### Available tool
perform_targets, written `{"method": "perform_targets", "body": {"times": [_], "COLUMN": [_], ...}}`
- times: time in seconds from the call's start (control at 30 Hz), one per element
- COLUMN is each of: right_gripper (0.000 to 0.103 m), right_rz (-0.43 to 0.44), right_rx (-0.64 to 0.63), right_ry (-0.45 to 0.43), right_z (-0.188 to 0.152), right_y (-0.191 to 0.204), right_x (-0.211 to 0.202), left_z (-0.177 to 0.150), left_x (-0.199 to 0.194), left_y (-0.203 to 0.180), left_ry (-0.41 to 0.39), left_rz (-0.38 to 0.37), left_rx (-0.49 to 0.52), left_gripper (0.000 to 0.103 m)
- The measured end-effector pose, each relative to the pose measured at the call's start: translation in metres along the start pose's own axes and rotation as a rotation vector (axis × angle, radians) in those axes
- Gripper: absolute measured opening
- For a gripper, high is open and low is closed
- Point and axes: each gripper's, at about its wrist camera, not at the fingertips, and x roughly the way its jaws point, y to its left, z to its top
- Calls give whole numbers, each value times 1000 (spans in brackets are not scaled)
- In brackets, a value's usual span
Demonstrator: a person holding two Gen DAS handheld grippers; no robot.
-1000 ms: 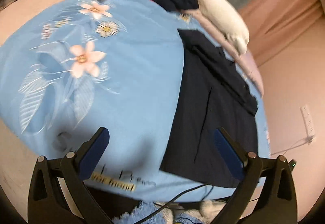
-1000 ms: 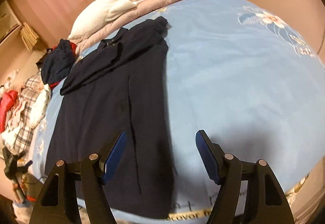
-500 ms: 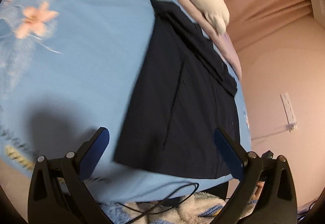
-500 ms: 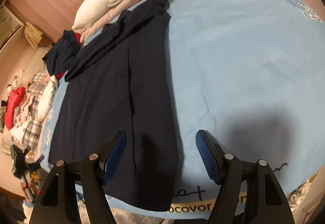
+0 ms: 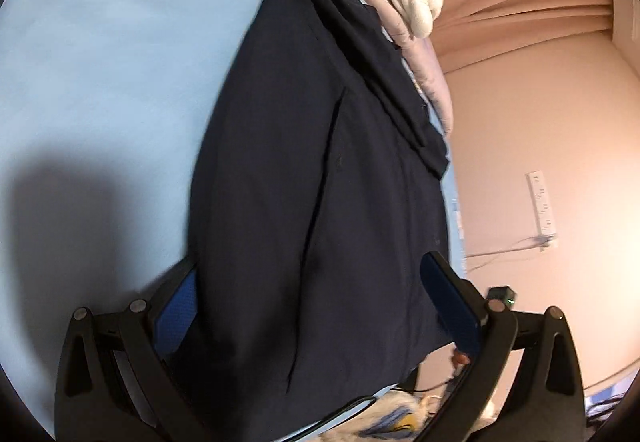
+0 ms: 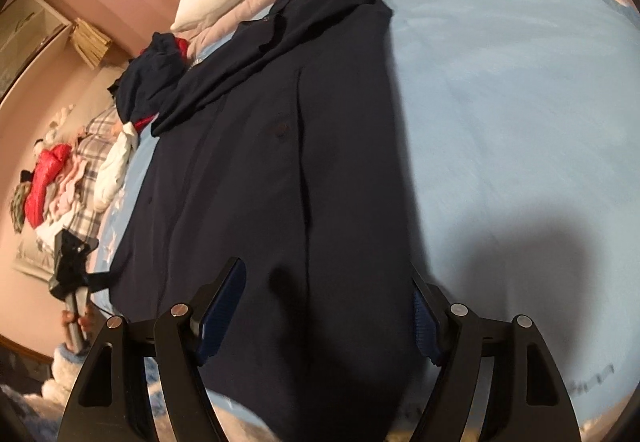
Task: Fold large clothes
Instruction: 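Move the left tool toward the hem of the narrowed jacket, then close both tools on the navy jacket hem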
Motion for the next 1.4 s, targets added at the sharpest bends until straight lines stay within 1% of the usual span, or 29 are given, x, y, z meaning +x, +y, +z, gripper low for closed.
{"method": "perform_targets", "body": {"times": [0.13, 0.2, 0.3, 0.4, 0.5, 0.6, 0.7, 0.73, 0.83, 0.9, 1.0, 1.07, 1.1, 1.13, 1.17, 1.2, 1.23, 1.27, 1.3, 1.33, 1.37, 1.4], "right_gripper": [78, 78, 78, 78, 78, 78, 78, 78, 78, 78, 78, 76, 71, 68, 62, 56, 53, 48, 41, 39, 35, 31], "right_rz": [26, 42, 69, 119, 160, 174, 192, 197, 202, 207, 196, 181, 171, 153, 142, 136, 129, 121, 116, 107, 100, 94], "right_rx": [3, 9, 30, 49, 57, 48, 60, 64, 78, 91, 75, 60, 53, 47, 42, 42, 47, 56, 64, 73, 77, 76], "right_ry": [12, 20, 28, 27, 40, 54, 65, 59, 33, 25, 19, 16, 13, 7, 2, -3, -8, -14, -18, -20, -19, -17], "right_z": [16, 21, 21, 11, -5, -21, -33, -39, -42, -34, -29, -28, -29, -31, -32, -34, -36, -37, -37, -37, -35, -34], "right_y": [6, 6, 2, -4, -7, -8, -9, -10, -10, -6, -1, 2, 2, 3, 2, 1, -1, -2, -3, -4, -3, -2], "right_x": [14, 18, 19, 12, 3, -8, -13, -16, -14, -6, -2, -1, -3, -3, -5, -6, -7, -8, -7, -7, -6, -5], "left_z": [14, 17, 7, -8, -23, -39, -49, -50, -45, -39, -34, -35, -36, -37, -37, -38, -38, -39, -39, -40, -40, -41], "left_x": [14, 20, 22, 19, 10, 4, 1, 2, 7, 12, 18, 16, 15, 13, 11, 10, 9, 8, 7, 6, 5, 4], "left_y": [-3, -8, -15, -17, -13, -10, -9, -10, -9, -12, -16, -15, -13, -11, -8, -5, -3, -1, 0, 0, -1, -2], "left_ry": [39, 56, 89, 104, 99, 108, 102, 96, 81, 69, 54, 39, 33, 26, 19, 16, 8, 3, -3, -10, -17, -24], "left_rz": [-66, -63, -76, -70, -76, -101, -94, -94, -90, -87, -57, -42, -32, -21, -12, -6, 3, 13, 28, 48, 64, 74], "left_rx": [-1, 8, 50, 82, 77, 58, 62, 65, 48, 49, 41, 34, 30, 21, 7, -4, -18, -29, -39, -43, -44, -43], "left_gripper": [102, 102, 102, 102, 101, 100, 100, 100, 99, 99, 94, 90, 83, 76, 72, 65, 58, 55, 47, 38, 33, 26]}}
